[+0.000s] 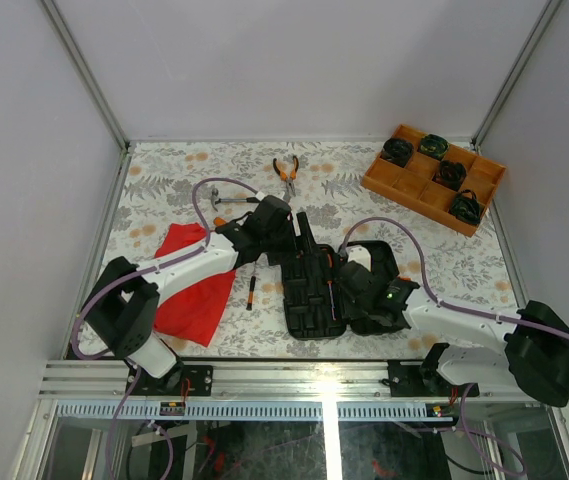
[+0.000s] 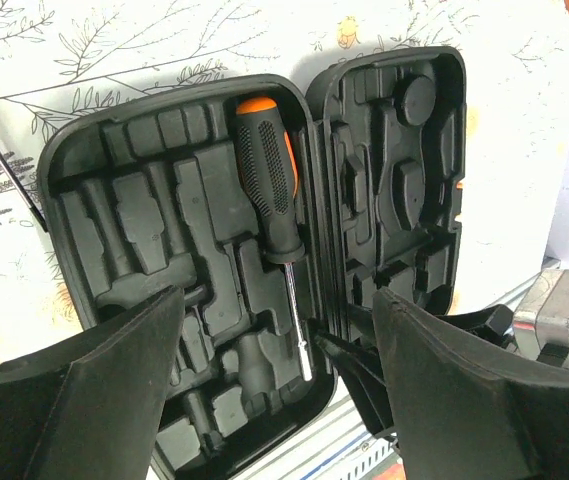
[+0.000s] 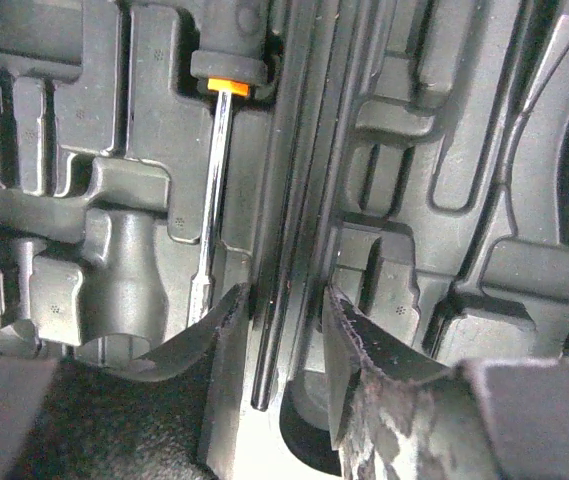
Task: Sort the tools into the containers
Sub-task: Place the screwdriver in the storage box.
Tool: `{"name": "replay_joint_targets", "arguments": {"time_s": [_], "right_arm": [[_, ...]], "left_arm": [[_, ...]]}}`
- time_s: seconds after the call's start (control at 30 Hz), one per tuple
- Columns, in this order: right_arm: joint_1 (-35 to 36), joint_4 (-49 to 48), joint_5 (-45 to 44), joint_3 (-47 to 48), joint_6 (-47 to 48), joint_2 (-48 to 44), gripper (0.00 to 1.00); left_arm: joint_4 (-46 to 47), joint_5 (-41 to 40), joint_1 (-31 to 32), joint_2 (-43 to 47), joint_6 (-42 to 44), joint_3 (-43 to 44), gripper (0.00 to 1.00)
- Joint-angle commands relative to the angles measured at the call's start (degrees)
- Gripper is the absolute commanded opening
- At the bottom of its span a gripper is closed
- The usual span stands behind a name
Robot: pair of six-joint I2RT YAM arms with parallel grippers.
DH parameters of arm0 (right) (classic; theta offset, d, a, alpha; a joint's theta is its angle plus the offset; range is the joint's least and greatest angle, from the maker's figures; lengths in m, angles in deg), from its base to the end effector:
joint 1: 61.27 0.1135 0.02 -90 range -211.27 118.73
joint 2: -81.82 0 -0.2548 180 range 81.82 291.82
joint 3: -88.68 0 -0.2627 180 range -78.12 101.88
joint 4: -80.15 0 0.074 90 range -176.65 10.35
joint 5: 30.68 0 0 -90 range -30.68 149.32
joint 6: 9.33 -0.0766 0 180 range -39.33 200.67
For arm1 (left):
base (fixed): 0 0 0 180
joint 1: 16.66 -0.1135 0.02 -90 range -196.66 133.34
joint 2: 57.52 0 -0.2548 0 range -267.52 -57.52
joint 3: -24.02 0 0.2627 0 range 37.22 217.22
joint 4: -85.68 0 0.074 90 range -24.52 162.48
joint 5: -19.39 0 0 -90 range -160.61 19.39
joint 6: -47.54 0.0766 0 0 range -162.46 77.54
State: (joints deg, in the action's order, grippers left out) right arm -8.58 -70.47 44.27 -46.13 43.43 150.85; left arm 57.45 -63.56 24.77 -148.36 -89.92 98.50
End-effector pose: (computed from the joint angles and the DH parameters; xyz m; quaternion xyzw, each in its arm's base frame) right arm 0.1720 0.1929 0.1267 -0.0855 0.9378 0.1331 0.3091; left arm 0.2807 -0.2602 0.1890 -0.0247 0.9207 -0.3103 0.2353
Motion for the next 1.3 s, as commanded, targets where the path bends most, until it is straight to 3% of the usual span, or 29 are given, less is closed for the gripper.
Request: {"name": "replay_joint_targets", "arguments": {"time_s": [0.0, 0.33, 0.73, 0.93, 1.27], "right_arm": [[-0.3, 4.1, 2.2, 0.2, 2.5, 2.6, 0.29], [-0.4, 1.4, 6.5, 3.1, 10.1, 6.5, 0.2], [-0.4, 0.2, 6.3, 2.3, 7.9, 8.4, 0.18], [-0.3, -0.5, 6.8, 2.0, 7.5, 8.8, 0.18], [-0.3, -0.7, 6.8, 1.9, 7.4, 9.0, 0.16]], "left_arm": [[1.9, -0.5, -0.1, -0.8, 1.7, -0.1, 0.74], [-1.4, -3.2, 1.0, -1.6, 1.9, -1.5, 0.67], [3.5, -1.8, 1.0, -8.6, -2.1, 0.8, 0.54], [6.4, -0.4, 1.2, -10.3, -3.4, 0.9, 0.52], [5.1, -2.5, 1.7, -12.9, -3.3, 2.9, 0.42]]}}
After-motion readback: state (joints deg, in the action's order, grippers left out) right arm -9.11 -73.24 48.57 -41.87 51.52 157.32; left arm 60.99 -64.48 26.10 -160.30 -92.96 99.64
